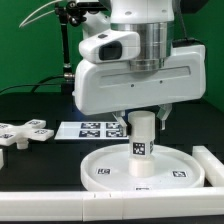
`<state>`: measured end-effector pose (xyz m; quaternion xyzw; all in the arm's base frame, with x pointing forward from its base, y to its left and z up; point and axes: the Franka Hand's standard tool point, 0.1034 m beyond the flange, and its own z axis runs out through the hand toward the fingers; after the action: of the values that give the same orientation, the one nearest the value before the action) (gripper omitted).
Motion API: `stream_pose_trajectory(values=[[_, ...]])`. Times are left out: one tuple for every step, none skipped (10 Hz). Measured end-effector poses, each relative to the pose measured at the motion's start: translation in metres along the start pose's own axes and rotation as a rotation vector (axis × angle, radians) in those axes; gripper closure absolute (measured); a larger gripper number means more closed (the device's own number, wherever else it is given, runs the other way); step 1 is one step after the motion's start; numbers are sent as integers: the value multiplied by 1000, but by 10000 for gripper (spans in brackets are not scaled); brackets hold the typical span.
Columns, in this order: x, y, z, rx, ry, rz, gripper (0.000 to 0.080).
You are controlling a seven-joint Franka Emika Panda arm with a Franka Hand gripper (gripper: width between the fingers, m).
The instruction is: Assemble round table
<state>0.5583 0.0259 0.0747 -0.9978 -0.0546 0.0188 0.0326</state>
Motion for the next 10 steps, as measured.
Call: stream_pose_trajectory(values=[[-1, 0, 1, 16, 1, 131, 382], [-1, 1, 1, 31, 1, 246, 382], [-2, 2, 1, 46, 0, 346, 382], [-3, 1, 2, 65, -4, 472, 382], [-3, 1, 2, 73, -8, 561, 382], [-3, -1, 2, 73, -9, 595, 382], [-3, -1, 2, 73, -10, 619, 382], [-3, -2, 3, 75, -13, 682, 382], [-3, -2, 3, 77, -15, 715, 382], [-3, -3, 3, 80, -19, 791, 382]])
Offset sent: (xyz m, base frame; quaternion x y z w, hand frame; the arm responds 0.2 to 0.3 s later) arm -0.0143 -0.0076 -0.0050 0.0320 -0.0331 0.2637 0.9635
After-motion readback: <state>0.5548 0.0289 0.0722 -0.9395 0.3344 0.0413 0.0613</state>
